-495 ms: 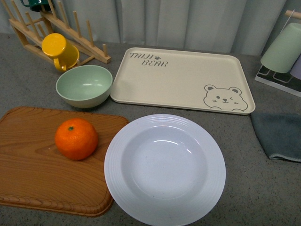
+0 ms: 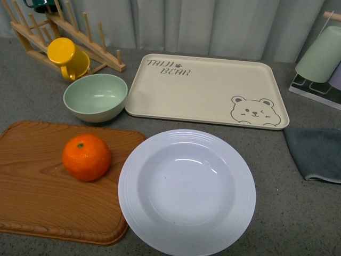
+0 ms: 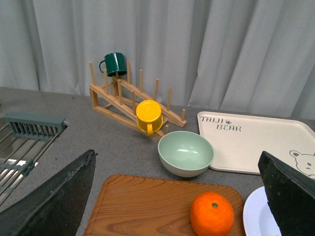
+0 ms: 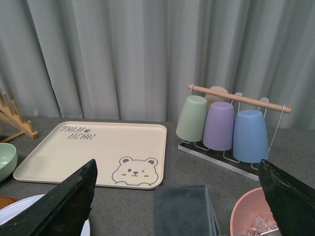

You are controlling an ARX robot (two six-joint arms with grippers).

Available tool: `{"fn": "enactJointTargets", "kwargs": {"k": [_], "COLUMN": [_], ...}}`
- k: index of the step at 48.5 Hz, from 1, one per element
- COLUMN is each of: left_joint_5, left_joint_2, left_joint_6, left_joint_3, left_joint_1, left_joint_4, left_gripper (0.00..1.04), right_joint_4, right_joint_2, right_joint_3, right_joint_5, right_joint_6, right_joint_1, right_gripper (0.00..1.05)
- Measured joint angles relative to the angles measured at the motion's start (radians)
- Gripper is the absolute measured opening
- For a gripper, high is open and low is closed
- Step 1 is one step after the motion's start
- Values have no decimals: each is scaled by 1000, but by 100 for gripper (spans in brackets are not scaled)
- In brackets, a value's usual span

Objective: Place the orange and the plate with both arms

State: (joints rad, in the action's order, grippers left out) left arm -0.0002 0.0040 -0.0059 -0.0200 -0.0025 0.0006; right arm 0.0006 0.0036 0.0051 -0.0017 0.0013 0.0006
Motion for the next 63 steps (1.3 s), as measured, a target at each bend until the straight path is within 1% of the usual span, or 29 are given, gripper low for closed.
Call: {"fn": "enactJointTargets", "kwargs": {"k": [63], "left_joint_5": [0], "left_joint_2": [0], "left_joint_6": [0], "left_joint_3": [0], "left_joint_1": [0], "left_joint_4": [0], "left_gripper": [98], "right_joint_4": [0], "right_joint_2": [0], "right_joint_3": [0], "right_joint_5": [0], "right_joint_6": [0], "right_joint_1": [0], "right_gripper": [96]}}
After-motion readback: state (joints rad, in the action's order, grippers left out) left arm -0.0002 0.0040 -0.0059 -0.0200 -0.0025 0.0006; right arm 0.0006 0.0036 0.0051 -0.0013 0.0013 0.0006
